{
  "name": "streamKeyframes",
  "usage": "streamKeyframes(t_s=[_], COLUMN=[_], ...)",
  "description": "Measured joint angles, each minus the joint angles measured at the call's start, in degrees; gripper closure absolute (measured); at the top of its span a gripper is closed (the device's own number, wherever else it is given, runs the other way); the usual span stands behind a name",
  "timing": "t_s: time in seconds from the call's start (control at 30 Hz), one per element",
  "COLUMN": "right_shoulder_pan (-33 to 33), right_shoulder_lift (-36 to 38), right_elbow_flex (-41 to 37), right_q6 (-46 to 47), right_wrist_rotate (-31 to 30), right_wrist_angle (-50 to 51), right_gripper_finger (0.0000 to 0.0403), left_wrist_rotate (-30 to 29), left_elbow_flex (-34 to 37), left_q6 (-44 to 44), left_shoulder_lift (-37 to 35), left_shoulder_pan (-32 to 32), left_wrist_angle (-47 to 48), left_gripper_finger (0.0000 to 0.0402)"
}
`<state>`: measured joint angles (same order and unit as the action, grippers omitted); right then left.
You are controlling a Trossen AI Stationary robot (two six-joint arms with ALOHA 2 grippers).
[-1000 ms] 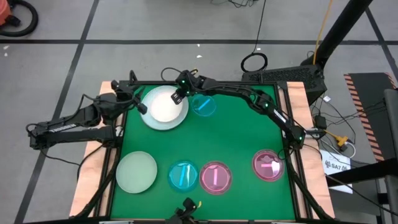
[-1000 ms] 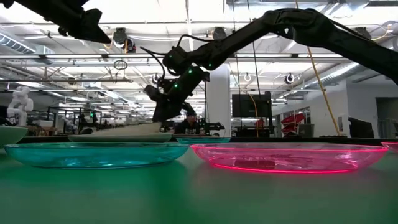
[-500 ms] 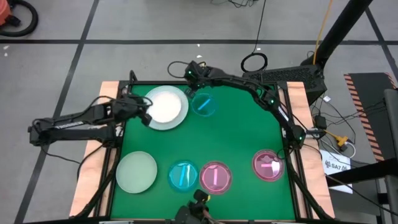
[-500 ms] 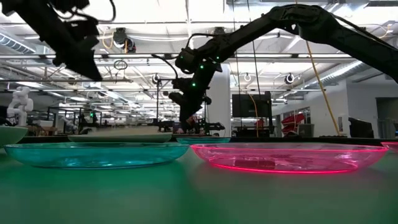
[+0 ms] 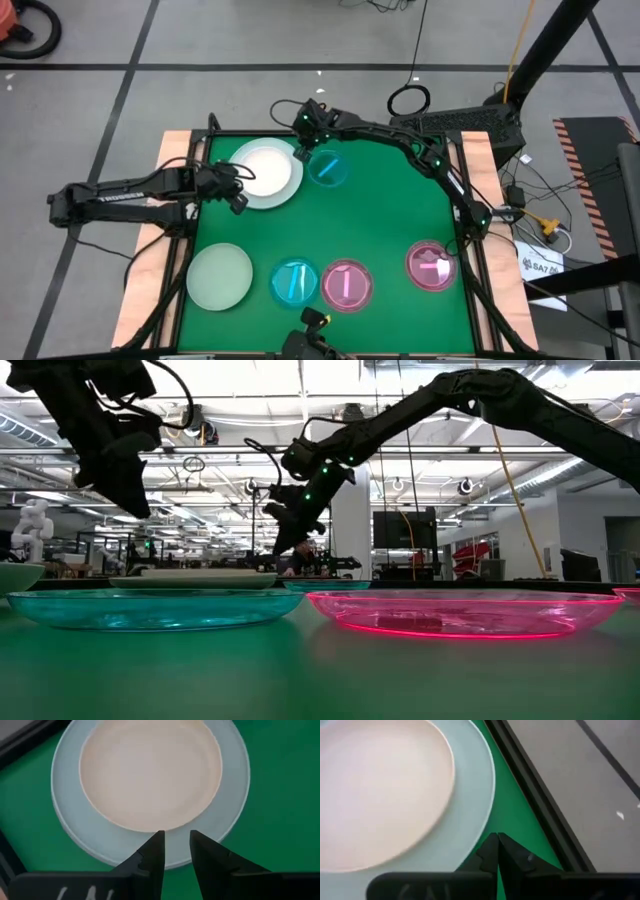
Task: Stack plastic plates
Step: Remove the white plate from the top of the blue plate
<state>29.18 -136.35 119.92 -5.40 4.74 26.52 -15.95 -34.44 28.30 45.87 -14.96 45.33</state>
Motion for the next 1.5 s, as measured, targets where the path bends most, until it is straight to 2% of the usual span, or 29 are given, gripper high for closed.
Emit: streamKeyframes(t_s=[0.13, 0.17, 0.27, 0.33, 0.47, 0.57, 0.7, 0.8, 1.1, 1.17, 1.27, 1.37, 1.43, 1.5], right_shoulder_pan=[0.3, 0.3, 0.0, -0.6, -2.2, -4.0, -6.9, -8.8, -12.3, -11.9, -11.1, -10.2, -9.3, -8.0], right_shoulder_lift=[0.0, 0.0, 1.3, 4.2, 11.3, 14.7, 16.8, 15.8, 3.9, 2.8, 2.2, 2.2, 2.2, 2.3], right_elbow_flex=[-4.7, -5.2, -5.7, -5.7, -5.3, -5.5, -5.5, -5.4, -5.6, -5.6, -5.6, -5.6, -5.6, -5.6], right_q6=[1.2, 1.1, -0.4, -1.9, -4.2, -4.3, -4.0, -2.5, 1.9, 3.0, 3.1, 2.3, 2.4, 3.9], right_wrist_rotate=[4.1, 4.3, 1.6, -0.3, -0.3, 0.0, 0.1, 1.5, 1.1, -1.3, -8.2, -13.8, -12.1, -5.0], right_wrist_angle=[-10.0, -9.9, -7.2, -6.0, 0.3, 6.1, 7.4, 6.6, -9.0, -11.2, -13.1, -13.1, -13.0, -13.0], right_gripper_finger=[0.0402, 0.0402, 0.0402, 0.0402, 0.0402, 0.0402, 0.0402, 0.0403, 0.0403, 0.0403, 0.04, 0.0378, 0.0353, 0.0326], left_wrist_rotate=[-0.2, -0.3, 1.1, 4.7, 12.6, 13.2, 13.1, 13.0, 12.8, 12.4, 10.5, 9.3, 8.3, 6.9], left_elbow_flex=[0.0, 0.0, 0.0, -0.1, -1.8, -3.5, -4.6, -4.7, -4.7, -4.7, -4.7, -4.7, -4.7, -4.7], left_q6=[0.4, 0.5, 0.9, 2.6, 8.6, 12.0, 13.4, 13.8, 17.5, 18.5, 19.3, 19.1, 19.0, 18.9], left_shoulder_lift=[0.0, 0.0, 0.0, 0.0, 0.0, 0.0, 0.0, 0.0, 0.0, 0.0, 0.0, 0.0, 0.0, 0.0], left_shoulder_pan=[0.5, 0.7, 1.3, 2.0, 5.6, 10.8, 17.3, 21.5, 31.0, 32.5, 34.1, 35.2, 35.5, 35.6], left_wrist_angle=[0.3, 0.3, -0.3, -1.3, -1.5, -1.5, -1.6, -0.6, 7.8, 9.0, 9.0, 9.0, 9.0, 8.9], left_gripper_finger=[0.0303, 0.0303, 0.0303, 0.0303, 0.0303, 0.0303, 0.0303, 0.0303, 0.0303, 0.0303, 0.0303, 0.0302, 0.0302, 0.0302])
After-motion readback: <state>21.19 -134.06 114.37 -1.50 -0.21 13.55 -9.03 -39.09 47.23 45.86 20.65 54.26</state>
